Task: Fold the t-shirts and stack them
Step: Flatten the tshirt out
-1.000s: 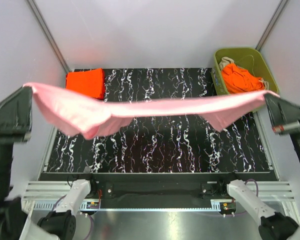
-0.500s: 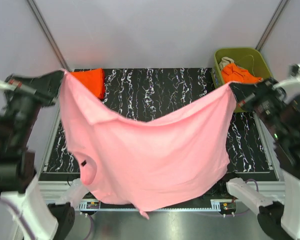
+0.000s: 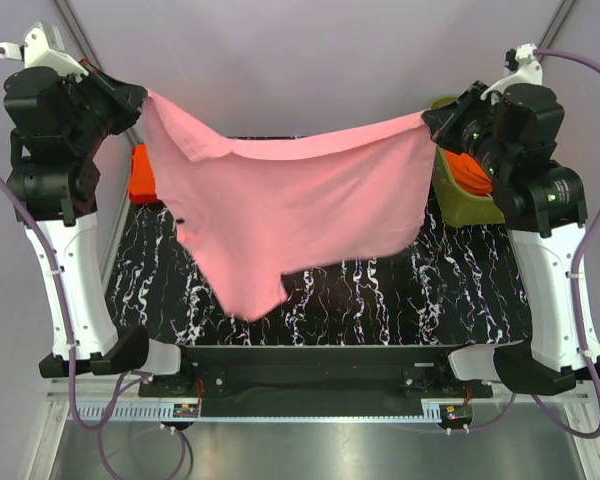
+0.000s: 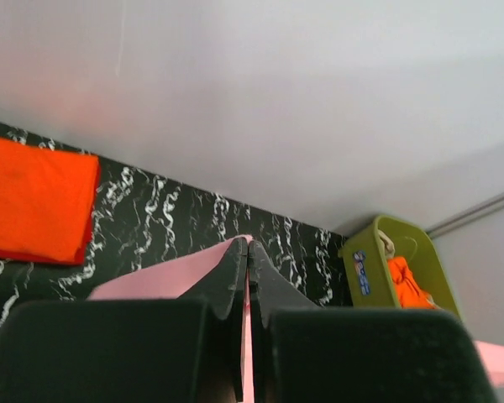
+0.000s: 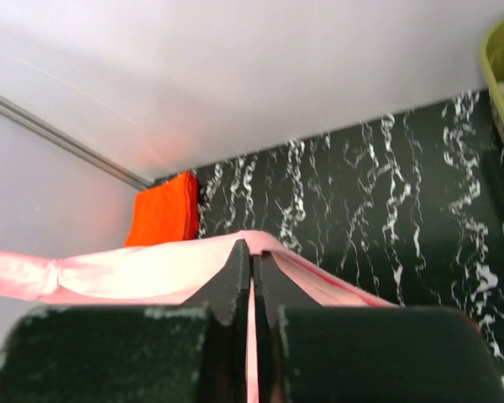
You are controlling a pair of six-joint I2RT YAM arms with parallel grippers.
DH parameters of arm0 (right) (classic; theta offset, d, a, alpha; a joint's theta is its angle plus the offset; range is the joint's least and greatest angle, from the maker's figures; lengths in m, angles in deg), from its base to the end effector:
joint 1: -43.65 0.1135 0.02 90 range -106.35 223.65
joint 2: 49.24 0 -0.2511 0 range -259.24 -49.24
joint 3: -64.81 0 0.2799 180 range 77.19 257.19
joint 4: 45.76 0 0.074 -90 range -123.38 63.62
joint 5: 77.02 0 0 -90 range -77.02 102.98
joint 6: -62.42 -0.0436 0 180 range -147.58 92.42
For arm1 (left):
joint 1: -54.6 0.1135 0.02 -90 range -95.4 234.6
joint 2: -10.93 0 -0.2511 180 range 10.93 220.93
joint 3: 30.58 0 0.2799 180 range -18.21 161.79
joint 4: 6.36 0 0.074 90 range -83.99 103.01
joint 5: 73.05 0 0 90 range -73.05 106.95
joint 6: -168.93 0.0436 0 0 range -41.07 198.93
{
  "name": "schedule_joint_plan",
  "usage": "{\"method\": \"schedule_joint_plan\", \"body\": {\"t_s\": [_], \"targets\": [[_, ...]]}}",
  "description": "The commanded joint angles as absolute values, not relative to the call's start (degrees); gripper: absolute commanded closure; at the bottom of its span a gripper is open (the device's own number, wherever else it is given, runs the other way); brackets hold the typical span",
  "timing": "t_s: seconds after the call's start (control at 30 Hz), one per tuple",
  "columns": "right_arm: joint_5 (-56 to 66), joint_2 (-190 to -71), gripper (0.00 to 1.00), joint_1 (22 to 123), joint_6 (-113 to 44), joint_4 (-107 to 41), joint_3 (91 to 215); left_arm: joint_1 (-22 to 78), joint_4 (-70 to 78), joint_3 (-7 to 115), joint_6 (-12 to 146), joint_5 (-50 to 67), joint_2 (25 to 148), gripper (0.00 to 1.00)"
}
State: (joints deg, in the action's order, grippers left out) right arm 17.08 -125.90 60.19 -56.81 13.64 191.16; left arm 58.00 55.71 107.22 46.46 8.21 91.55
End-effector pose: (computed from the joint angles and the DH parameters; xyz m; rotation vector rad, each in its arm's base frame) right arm 0.2491 0.0707 0.5514 0.2484 1.7512 0.5216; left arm 0.2474 0.0081 0.5865 -0.4043 1.6310 -0.5102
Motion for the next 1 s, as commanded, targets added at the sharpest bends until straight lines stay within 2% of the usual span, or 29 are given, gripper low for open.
{"method": "schedule_joint_plan", "body": {"t_s": [0.0, 0.37, 0.6, 0.73, 0.97], "targets": [[19.58, -123.07, 1.00, 60.09, -54.21, 9.25, 194.97, 58.38, 51.80, 111.78, 50.01, 12.63, 87.76, 1.00], [13.07, -109.02, 1.00, 60.00, -54.91, 11.97, 182.93, 58.38, 50.75, 100.10, 47.21, 10.53, 70.80, 1.00], [14.56, -98.39, 1.00, 60.09, -54.56, 19.52, 185.55, 58.38, 50.84, 97.45, 46.42, 12.99, 58.85, 1.00], [16.84, -97.93, 1.00, 60.09, -53.95, 22.34, 189.77, 58.20, 50.84, 102.81, 46.85, 11.68, 59.09, 1.00], [21.50, -102.32, 1.00, 60.09, -51.84, 19.54, 186.97, 58.20, 49.52, 106.42, 48.87, 12.11, 67.77, 1.00]]}}
